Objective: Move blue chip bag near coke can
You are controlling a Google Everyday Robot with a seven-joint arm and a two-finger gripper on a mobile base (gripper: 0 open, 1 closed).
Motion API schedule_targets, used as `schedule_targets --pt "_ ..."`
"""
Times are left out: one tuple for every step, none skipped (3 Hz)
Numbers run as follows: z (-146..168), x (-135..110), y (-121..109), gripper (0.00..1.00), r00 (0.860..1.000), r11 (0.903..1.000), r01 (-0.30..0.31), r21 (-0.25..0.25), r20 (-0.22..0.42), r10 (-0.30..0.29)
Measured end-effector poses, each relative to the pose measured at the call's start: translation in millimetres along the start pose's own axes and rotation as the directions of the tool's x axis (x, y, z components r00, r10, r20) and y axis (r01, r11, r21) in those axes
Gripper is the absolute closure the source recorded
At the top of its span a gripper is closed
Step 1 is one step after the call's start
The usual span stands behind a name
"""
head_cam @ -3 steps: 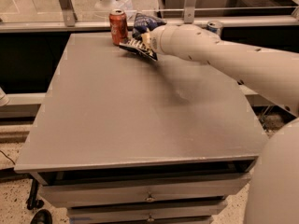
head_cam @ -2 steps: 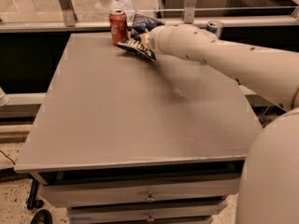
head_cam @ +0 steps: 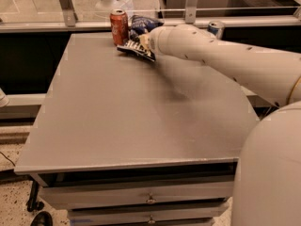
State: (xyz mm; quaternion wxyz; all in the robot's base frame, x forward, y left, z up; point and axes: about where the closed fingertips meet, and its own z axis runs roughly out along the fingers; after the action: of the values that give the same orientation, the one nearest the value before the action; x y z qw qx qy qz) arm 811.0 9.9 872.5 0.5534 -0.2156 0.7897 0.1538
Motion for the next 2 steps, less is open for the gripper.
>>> schedule_targets --pt "2.0 0.4 2.1 0.12 1.000 1.0000 0.002 -0.010 -0.003 -0.002" --pt "0.2 0.8 2.8 0.00 1.000 0.9999 0.007 -0.013 -0.005 -0.007"
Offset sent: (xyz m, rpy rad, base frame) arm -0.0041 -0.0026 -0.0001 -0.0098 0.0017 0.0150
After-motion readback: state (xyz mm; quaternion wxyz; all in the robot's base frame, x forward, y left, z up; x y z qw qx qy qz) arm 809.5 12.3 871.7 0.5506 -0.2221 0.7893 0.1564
